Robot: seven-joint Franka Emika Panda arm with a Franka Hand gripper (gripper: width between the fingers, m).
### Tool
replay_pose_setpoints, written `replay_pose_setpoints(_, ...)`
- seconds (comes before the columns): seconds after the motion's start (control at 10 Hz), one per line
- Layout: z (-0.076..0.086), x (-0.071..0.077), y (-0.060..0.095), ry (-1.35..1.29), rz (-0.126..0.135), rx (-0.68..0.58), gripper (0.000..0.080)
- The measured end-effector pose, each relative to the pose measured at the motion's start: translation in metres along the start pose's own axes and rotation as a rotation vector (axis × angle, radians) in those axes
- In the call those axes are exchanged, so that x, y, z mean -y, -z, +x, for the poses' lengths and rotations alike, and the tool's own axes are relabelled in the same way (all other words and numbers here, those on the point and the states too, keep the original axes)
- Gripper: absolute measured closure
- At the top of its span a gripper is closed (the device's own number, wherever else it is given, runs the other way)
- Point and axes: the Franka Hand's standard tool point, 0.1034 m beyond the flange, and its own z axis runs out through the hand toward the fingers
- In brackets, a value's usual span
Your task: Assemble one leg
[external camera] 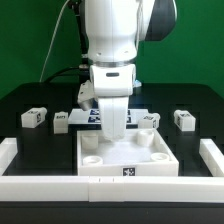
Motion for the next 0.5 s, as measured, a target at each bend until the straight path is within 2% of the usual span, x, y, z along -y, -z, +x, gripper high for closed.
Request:
replay_pose_setpoints(0.1,0.0001,0.0,-0.0001,0.0,0.0,0.0,0.0712)
replay_pose_setpoints(0.5,-0.0003,-0.0007,0.0004,-0.001,-0.003,0.0,0.0738)
